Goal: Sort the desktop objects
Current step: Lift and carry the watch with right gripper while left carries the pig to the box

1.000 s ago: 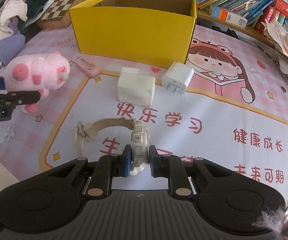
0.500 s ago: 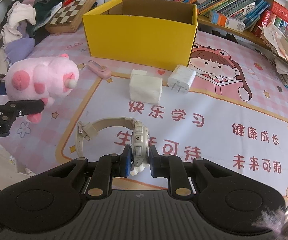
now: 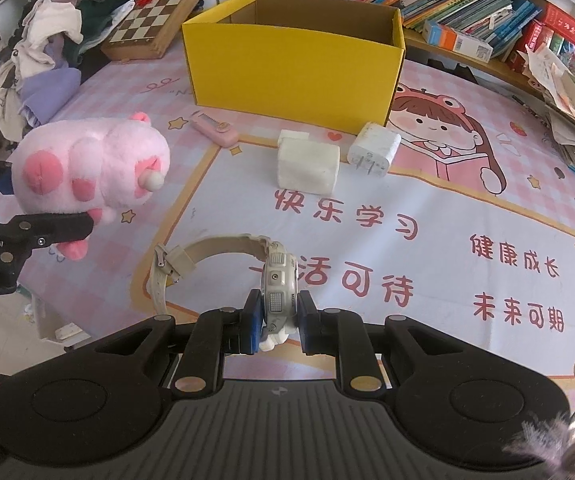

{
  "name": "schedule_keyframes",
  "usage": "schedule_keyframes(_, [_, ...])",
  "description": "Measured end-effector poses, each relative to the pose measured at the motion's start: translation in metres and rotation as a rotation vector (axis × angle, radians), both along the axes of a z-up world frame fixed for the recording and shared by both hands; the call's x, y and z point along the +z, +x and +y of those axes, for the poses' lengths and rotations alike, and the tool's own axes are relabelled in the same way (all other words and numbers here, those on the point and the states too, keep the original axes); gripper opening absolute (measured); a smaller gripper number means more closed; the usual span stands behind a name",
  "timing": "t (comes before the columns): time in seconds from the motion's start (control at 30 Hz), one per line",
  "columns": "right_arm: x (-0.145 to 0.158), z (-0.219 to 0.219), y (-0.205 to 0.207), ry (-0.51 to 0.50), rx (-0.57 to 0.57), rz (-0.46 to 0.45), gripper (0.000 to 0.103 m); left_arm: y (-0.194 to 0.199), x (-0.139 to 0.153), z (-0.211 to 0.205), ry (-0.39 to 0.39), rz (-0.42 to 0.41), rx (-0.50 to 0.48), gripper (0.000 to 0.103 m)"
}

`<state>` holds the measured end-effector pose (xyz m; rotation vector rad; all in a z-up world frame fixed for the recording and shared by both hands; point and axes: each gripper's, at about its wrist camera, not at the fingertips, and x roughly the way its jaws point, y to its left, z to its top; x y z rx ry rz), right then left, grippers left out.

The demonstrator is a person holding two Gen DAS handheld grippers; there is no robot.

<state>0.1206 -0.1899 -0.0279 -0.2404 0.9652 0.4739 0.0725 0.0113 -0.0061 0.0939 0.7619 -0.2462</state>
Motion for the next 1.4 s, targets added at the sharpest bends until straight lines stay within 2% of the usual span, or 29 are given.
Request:
schedule_keyframes(0.37, [0.002, -0.01, 0.006, -0.018, -0.022, 0.003, 0.017, 0.008, -0.003, -0.005, -0.024, 0.02, -0.024, 0.052])
schedule_keyframes(0.77, [0.01, -0.021, 0.037, -0.016, -0.01, -0.021, 0.017, 0.027, 0.0, -0.021, -0.029, 0.01, -0.02, 0.052])
schedule_keyframes(1.1, [0.027, -0.026, 0.081, 0.022, 0.037, -0.06, 0.017, 0.055, 0.017, -0.032, -0.021, -0.048, 0.018, 0.052])
schedule_keyframes(1.4, [0.071, -0.028, 0.138, 0.069, 0.1, -0.19, 0.017, 0.098, 0.053, -0.039, 0.024, -0.166, 0.048, 0.052])
